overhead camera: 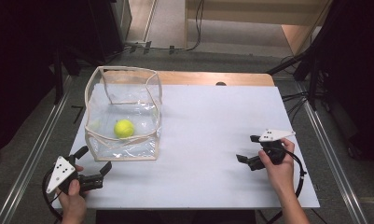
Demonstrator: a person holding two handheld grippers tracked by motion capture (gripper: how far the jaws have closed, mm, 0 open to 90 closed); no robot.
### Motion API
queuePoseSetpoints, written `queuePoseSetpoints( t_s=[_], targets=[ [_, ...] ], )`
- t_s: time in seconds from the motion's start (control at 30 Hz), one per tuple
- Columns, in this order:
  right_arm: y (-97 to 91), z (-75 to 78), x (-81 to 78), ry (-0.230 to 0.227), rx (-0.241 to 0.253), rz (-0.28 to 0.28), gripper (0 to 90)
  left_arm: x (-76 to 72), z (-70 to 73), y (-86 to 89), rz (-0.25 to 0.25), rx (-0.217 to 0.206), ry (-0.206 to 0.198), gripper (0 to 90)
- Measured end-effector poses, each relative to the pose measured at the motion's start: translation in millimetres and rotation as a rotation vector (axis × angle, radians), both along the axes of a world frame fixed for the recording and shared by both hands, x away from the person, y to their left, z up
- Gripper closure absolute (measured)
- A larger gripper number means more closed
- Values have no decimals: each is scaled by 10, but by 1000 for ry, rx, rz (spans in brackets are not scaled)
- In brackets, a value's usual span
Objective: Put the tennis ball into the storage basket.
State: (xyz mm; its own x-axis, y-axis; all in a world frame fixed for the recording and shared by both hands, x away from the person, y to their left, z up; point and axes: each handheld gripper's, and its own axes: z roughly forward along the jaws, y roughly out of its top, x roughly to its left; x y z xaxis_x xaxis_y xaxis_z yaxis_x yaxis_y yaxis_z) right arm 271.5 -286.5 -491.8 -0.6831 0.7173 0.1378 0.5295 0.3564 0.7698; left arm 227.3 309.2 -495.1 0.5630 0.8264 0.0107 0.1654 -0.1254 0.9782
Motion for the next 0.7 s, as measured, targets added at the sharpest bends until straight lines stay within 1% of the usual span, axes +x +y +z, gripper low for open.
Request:
queuePoseSetpoints(
  t_s=[0.13, 0.17, 0.27, 0.37, 0.7],
  targets=[
    [-46, -18, -25, -11, 14, -4, 0, -1, 0, -1, 0, 0, 0, 0],
    [-51, -18, -37, -6, 16, -14, 0, -1, 0, -1, 0, 0, 0, 0],
    [-82, -20, -61, -19, 20, -12, 0, -1, 0, -2, 0, 0, 0, 0],
    [-124, -18, -86, -26, 32, -25, 0, -1, 0, -2, 0, 1, 0, 0],
    [-260, -30, -168, -36, 54, -55, 0, -2, 0, -6, 2, 3, 0, 0]
  ],
)
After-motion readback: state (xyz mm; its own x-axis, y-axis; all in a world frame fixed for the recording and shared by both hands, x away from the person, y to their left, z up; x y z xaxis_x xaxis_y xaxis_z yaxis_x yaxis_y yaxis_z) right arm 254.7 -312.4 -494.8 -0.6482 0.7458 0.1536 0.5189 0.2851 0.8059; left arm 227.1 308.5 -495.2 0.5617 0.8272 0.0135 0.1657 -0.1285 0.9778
